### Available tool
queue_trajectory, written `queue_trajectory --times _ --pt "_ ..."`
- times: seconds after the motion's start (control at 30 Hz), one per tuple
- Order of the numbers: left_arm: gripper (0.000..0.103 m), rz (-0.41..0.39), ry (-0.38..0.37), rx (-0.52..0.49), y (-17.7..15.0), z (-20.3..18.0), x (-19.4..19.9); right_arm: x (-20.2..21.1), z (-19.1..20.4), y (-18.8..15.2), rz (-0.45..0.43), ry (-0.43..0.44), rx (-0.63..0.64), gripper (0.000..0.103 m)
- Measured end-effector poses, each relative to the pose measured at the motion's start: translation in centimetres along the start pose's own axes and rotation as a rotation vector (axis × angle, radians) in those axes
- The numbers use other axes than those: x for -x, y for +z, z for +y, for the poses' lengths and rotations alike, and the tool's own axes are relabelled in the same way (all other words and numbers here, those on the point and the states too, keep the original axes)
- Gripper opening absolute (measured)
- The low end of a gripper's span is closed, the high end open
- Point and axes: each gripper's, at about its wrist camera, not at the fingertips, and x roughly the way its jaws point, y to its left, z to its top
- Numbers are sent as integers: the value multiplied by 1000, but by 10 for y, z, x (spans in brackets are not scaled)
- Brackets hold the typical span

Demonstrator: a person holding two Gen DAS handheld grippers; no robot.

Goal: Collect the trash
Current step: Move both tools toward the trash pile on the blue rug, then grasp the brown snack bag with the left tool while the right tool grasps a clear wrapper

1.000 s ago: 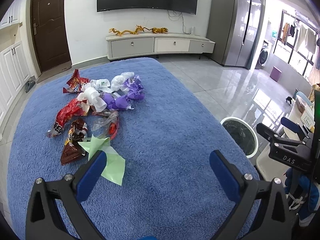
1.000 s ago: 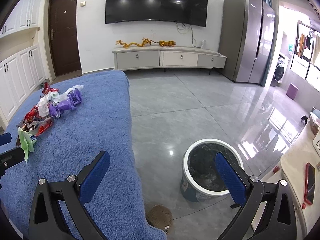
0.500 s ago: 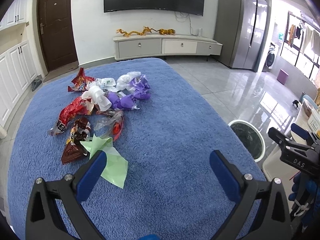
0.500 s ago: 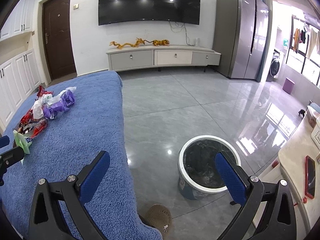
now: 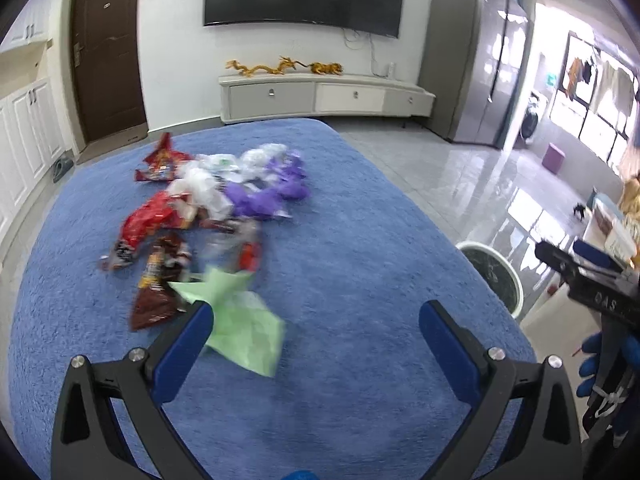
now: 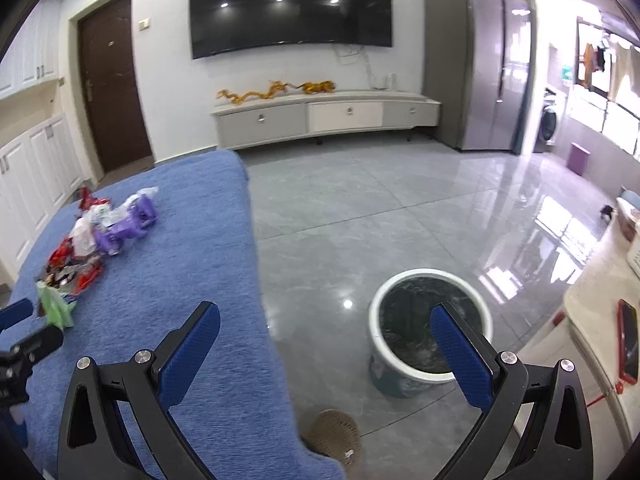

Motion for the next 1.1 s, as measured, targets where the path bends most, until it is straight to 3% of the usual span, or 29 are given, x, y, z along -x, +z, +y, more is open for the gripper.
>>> queue_trajectory --times 0.17,0.33,0.43,0.6,0.7,0.9,1.1 --pt "103 -14 43 119 6 65 5 -4 34 6 25 70 87 103" --pt "101 21 57 206 4 122 2 -12 69 14 47 173 133 103" --pt "91 46 62 223 6 139 -4 -22 90 16 76 241 162 96" --pt "78 98 -7 257 13 153 -23 -46 129 25 148 394 171 70" --pt "72 135 -39 261 19 156 -40 -62 156 32 191 491 172 61" --pt "54 214 -76 258 24 160 -66 -95 207 40 287 633 163 52" --pt "28 216 -126 293 21 167 -67 -137 243 35 398 678 141 42"
